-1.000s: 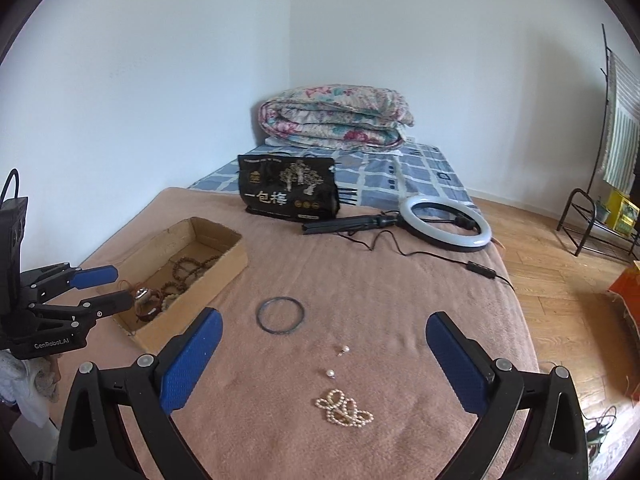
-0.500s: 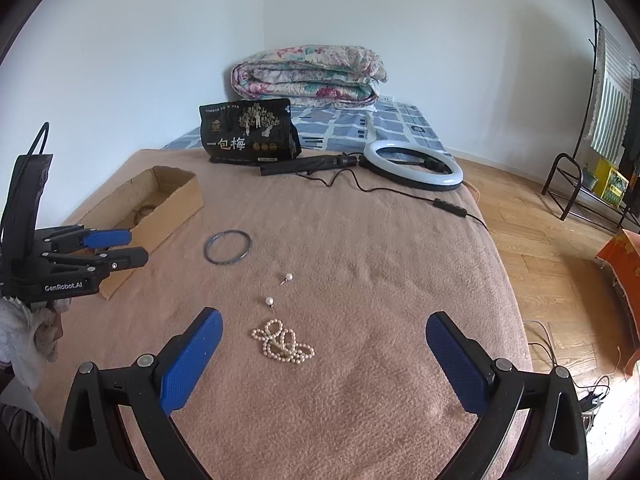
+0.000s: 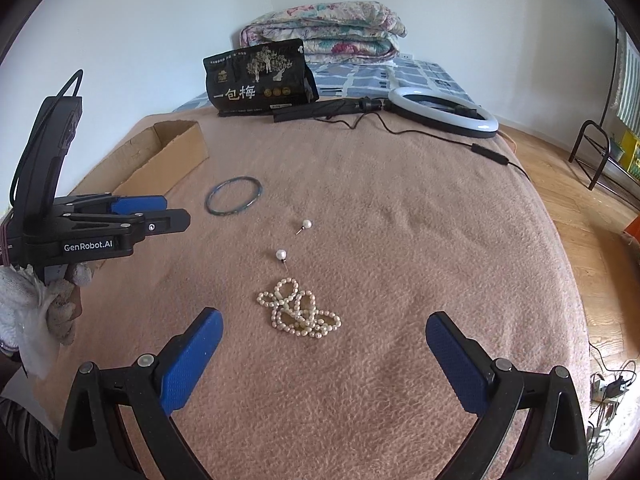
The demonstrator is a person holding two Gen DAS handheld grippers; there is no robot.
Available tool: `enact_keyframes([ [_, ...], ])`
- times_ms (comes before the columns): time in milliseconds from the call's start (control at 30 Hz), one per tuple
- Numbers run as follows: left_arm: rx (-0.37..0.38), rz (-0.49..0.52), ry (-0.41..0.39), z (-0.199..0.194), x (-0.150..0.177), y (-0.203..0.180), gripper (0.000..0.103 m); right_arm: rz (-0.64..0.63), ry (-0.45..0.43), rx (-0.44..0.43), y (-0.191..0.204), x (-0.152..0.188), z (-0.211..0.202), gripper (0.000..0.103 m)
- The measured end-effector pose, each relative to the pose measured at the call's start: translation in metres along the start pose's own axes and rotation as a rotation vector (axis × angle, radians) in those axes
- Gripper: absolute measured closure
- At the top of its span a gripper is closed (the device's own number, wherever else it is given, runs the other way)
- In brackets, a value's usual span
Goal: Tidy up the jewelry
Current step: 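Move the left tool to the dark blue bangle while the right tool approaches the pearl strand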
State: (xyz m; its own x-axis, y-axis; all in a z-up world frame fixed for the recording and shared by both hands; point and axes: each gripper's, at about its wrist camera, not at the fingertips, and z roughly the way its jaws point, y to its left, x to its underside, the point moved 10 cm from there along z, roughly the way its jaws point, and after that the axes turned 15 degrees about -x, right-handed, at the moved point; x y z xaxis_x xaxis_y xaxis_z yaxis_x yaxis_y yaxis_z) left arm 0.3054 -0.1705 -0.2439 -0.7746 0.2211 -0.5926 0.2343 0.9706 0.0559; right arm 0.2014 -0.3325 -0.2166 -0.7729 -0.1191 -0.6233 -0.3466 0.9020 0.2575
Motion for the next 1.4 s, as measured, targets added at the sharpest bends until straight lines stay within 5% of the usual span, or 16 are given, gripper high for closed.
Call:
enact_keyframes([
  [67, -0.002, -0.003, 0.007, 0.005, -0.001, -0.001, 0.047, 0.003, 0.015, 0.001, -0.001, 0.003, 0.008, 0.0],
  [200, 0.002, -0.034, 0.012, 0.014, -0.008, 0.0, 0.026, 0.022, 0.031, -0.003, -0.005, 0.007, 0.021, 0.0],
  [667, -0.09, -0.064, 0.086, 0.073, -0.026, 0.007, 0.025, 0.003, 0.062, 0.011, -0.005, 0.008, 0.043, 0.0],
  [1133, -0.123, -0.035, 0.069, 0.089, -0.033, 0.006, 0.017, -0.009, 0.079, 0.03, -0.005, 0.003, 0.06, 0.001],
  [1400, -0.126, -0.039, 0.059, 0.086, -0.033, 0.008, 0.029, 0.055, 0.108, 0.015, -0.014, 0.008, 0.07, 0.02],
])
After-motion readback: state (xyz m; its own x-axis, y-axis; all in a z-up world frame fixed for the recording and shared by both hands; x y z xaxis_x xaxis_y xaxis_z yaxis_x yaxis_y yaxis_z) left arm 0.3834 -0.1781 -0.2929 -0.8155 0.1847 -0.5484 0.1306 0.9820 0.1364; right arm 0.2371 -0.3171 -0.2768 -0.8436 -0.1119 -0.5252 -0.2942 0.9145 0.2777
